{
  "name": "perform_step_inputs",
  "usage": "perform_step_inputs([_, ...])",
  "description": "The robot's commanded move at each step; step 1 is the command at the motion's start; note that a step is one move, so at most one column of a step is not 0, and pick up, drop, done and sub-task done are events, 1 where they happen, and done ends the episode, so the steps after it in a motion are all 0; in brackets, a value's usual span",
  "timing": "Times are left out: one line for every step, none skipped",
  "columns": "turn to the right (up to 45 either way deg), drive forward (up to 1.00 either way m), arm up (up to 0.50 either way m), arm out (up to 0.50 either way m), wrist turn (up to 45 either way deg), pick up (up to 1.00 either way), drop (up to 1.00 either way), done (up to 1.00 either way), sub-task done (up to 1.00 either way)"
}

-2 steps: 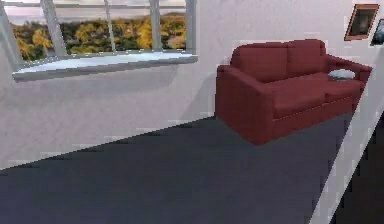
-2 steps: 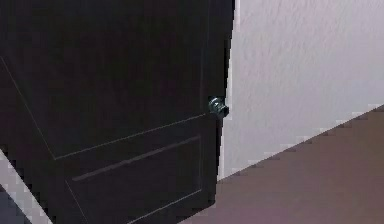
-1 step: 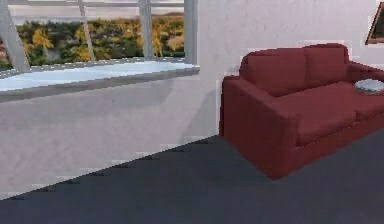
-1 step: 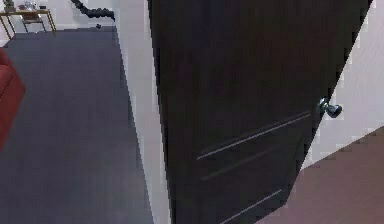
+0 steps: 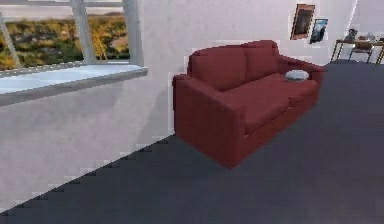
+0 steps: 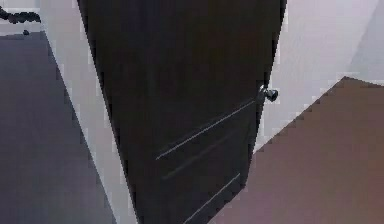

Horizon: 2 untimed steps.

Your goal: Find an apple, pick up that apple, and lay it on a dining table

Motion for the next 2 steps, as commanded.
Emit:
perform_step_inputs([0.0,0.4,0.0,0.0,0.0,0.0,0.0,0.0,0.0])
perform_step_inputs([45.0,0.0,0.0,0.0,0.0,0.0,0.0,0.0,0.0])
